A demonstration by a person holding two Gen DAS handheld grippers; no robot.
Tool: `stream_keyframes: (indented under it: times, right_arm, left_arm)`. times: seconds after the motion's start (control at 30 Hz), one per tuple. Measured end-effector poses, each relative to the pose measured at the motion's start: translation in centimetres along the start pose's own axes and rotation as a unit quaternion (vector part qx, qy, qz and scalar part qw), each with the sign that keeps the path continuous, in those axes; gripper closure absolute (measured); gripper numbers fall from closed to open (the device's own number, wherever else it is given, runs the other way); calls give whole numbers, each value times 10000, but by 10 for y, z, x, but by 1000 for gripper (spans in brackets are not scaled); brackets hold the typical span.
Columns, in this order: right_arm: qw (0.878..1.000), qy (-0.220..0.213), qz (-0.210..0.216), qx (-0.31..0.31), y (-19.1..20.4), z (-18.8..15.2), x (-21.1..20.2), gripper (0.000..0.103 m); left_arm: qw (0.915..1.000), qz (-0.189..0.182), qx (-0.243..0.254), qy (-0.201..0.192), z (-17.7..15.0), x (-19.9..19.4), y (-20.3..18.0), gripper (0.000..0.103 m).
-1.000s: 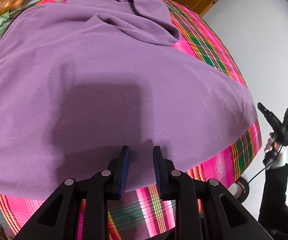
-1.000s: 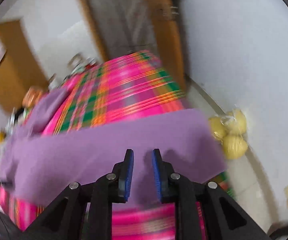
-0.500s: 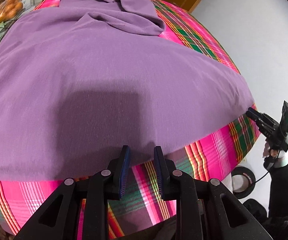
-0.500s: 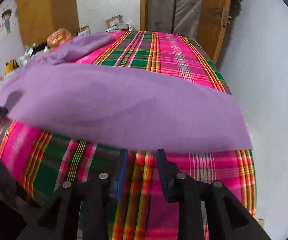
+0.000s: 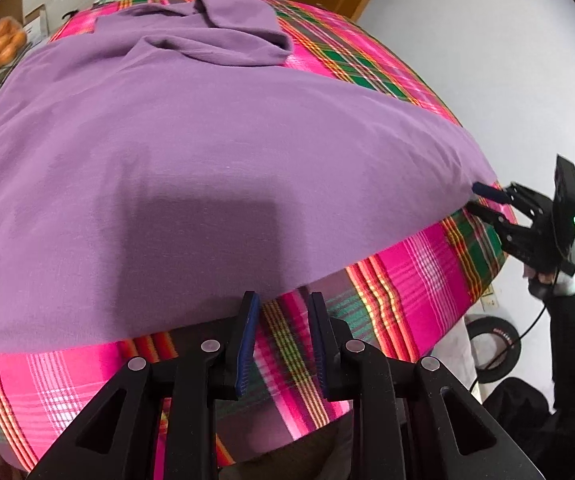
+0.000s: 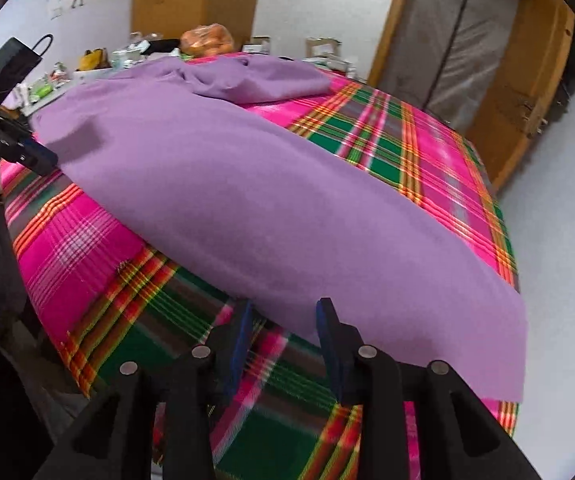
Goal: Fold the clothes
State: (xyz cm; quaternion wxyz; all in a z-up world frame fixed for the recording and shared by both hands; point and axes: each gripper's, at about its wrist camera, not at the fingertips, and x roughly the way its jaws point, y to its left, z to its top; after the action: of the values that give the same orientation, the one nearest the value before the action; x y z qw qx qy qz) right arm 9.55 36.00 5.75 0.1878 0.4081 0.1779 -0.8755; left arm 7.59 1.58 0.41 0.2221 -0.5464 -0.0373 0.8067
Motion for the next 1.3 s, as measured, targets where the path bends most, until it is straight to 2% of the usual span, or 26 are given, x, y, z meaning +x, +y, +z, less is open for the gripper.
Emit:
stream_keyframes:
  times: [0.1, 0.13, 0.23, 0.4, 0.67, 0.83, 1.0, 1.03, 1.1, 1.17, 1.3]
  right_arm:
    - [9997, -9, 262, 27, -2, 2, 6, 82]
    - [9995, -19, 315, 15, -1, 3, 8, 92]
    - [9994, -39, 333, -35, 1, 4, 8, 97]
    - [9993, -91, 356, 13, -2, 3, 3, 98]
    - [9991, -124, 373, 143, -8, 7, 11, 98]
    - [9986, -135, 472, 192, -10, 7, 13, 98]
    - [9982, -130, 552, 189, -11, 6, 13, 100]
    - [9980, -131, 578, 200, -12, 7, 14, 100]
    - [9977, -134, 618, 232, -13, 6, 13, 101]
    - [9974, -134, 664, 265, -15, 6, 12, 101]
    - [9964, -213, 782, 251, -16, 6, -1, 101]
  left_arm:
    - [9994, 135, 319, 19, 0, 3, -12, 69]
    - [9986, 227, 467, 24, 0, 4, -16, 69]
    - [9928, 622, 1018, 49, 1, 9, -31, 68]
    - [9835, 903, 1564, 89, 7, 15, -47, 68]
    - [9786, 920, 1808, -347, 14, -6, -51, 68]
    - [9709, 1029, 2161, 17, 12, 11, -48, 68]
    - [9632, 1129, 2436, 116, 17, 24, -52, 69]
    - [9622, 1117, 2481, 117, 18, 25, -53, 71]
    - [9614, 1016, 2553, 110, 19, 27, -54, 91]
    - [9587, 1036, 2645, 106, 19, 28, -56, 98]
    - [9636, 856, 2529, 121, 24, 22, -53, 101]
